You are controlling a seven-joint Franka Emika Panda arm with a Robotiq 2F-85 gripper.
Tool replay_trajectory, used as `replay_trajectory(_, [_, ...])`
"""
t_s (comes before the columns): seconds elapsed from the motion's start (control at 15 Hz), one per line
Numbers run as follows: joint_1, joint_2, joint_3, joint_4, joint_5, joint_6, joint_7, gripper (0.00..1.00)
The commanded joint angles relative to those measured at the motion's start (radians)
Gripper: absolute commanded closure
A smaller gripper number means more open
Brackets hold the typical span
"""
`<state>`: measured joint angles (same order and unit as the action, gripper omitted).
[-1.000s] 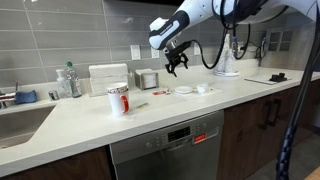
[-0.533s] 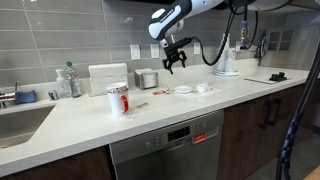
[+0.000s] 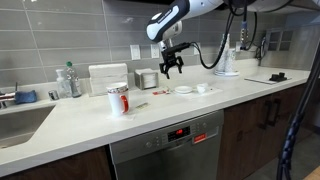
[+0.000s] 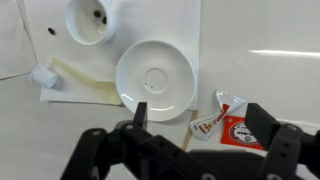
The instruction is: Move the white thing to the right
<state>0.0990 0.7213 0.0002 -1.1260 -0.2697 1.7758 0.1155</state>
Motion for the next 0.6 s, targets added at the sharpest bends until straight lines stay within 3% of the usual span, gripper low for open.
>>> replay_trajectory(0.0, [-0.020,-0.016,0.012,-0.065,0.082,0.025,-0.024,0.00])
replay_trajectory(0.53, [-0.023,-0.011,0.012,-0.161,0.170,0.165,-0.016,0.00])
